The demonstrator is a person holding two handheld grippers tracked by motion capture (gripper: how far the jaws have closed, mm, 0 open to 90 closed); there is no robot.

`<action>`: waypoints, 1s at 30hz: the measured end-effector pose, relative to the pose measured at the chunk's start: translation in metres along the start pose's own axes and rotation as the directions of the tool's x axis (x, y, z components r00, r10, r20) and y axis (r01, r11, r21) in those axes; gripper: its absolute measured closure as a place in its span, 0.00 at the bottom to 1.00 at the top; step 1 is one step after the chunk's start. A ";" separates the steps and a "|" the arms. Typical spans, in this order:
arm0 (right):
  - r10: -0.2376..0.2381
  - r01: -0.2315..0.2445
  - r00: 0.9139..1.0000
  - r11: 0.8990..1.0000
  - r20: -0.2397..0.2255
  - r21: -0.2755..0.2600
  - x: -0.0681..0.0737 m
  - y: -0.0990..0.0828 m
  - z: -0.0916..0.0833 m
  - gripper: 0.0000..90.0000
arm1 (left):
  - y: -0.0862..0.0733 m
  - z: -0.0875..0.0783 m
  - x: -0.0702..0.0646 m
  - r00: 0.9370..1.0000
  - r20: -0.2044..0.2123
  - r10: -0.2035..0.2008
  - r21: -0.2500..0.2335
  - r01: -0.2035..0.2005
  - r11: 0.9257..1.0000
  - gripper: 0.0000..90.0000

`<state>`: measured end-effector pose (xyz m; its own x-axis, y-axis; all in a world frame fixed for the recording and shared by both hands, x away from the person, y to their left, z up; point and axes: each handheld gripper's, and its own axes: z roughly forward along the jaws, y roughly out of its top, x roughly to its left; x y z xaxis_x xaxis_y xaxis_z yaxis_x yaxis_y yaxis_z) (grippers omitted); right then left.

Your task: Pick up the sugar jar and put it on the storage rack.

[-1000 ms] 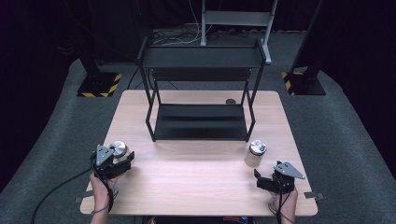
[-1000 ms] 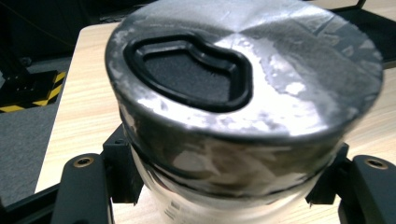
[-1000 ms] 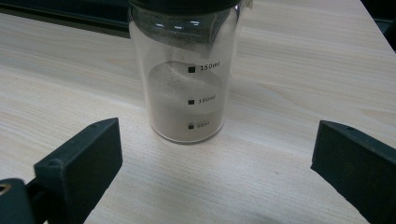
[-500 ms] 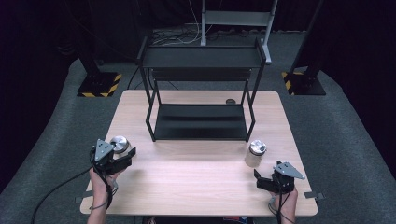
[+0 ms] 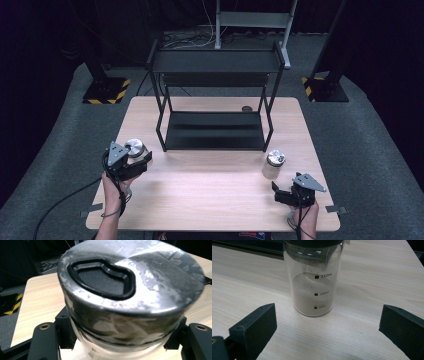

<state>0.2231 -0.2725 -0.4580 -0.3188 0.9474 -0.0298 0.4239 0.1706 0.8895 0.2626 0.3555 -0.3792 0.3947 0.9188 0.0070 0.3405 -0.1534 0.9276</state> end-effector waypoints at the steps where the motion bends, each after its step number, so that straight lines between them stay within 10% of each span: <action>1: 0.000 0.000 1.000 1.000 0.000 0.000 0.000 0.000 0.000 0.00 | 0.000 0.000 0.000 1.000 0.000 0.000 0.000 0.000 1.000 0.34; 30: 0.004 -0.004 1.000 1.000 -0.010 0.001 -0.002 0.000 0.000 0.00 | 0.025 0.013 -0.008 0.999 0.015 0.050 -0.019 -0.050 0.999 0.34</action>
<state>0.2240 -0.2746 -0.4579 -0.3251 0.9454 -0.0218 0.4258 0.1670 0.8893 0.2789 0.3393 -0.3612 0.4239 0.9044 0.0476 0.3047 -0.1919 0.9329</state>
